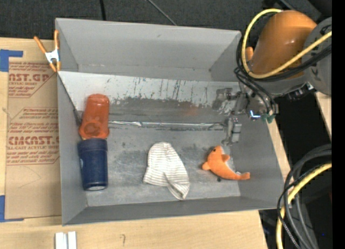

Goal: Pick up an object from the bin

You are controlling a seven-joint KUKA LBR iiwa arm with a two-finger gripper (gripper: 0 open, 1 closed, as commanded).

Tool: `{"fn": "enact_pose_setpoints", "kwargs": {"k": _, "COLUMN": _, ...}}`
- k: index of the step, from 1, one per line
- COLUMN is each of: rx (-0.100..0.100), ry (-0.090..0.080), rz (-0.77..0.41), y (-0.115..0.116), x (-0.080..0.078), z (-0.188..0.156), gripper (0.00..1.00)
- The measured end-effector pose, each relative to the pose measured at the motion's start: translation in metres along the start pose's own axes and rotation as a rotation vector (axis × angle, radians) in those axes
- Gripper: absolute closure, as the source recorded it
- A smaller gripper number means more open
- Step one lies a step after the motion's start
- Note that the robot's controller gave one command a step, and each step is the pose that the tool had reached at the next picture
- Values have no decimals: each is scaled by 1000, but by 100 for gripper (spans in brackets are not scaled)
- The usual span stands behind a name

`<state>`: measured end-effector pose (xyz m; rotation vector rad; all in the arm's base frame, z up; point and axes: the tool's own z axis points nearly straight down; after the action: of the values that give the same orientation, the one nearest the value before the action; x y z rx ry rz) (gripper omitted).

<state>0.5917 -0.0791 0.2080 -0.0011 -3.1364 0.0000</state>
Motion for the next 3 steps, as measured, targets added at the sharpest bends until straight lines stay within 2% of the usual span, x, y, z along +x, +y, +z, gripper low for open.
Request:
{"fn": "enact_pose_setpoints", "kwargs": {"k": 1, "rx": 1, "ry": -8, "rz": -1, "y": 0, "x": -2, "z": -5, "gripper": 0}}
{"fn": "enact_pose_setpoints", "kwargs": {"k": 2, "rx": 1, "ry": -11, "rz": -18, "y": -24, "x": 38, "z": 55, "gripper": 0}}
{"fn": "enact_pose_setpoints", "kwargs": {"k": 3, "rx": 1, "ry": -6, "rz": -186, "y": -29, "x": 51, "z": 104, "gripper": 100}}
